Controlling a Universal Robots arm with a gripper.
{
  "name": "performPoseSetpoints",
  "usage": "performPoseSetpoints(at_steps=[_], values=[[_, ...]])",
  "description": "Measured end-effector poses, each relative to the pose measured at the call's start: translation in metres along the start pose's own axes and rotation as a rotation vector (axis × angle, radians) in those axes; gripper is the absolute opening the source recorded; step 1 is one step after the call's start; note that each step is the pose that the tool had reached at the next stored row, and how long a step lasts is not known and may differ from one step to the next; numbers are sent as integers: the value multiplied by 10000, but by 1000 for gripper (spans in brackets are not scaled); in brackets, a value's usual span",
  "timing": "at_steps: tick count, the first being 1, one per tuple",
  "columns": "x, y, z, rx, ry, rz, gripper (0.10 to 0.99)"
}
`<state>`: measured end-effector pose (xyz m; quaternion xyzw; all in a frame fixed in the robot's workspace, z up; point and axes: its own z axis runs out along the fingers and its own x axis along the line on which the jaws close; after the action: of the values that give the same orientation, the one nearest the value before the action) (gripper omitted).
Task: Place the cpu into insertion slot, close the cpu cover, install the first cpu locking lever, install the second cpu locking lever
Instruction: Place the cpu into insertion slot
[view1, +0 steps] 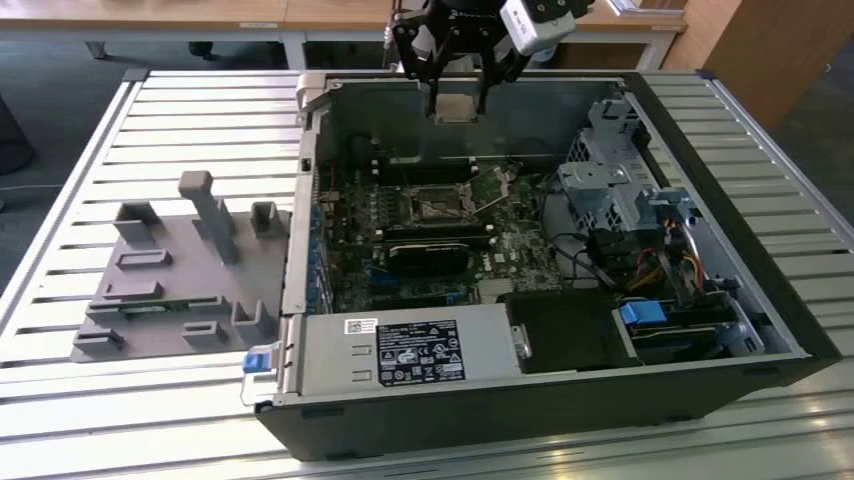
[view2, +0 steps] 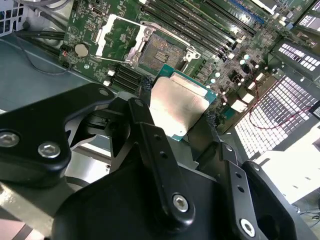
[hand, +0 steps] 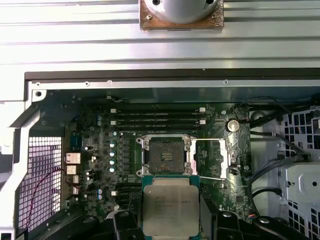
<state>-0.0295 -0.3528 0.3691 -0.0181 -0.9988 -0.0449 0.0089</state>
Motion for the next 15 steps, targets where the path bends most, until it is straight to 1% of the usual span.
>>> performPoseSetpoints(at_steps=[15], values=[[0, 1, 3, -13, -69, 770, 541]])
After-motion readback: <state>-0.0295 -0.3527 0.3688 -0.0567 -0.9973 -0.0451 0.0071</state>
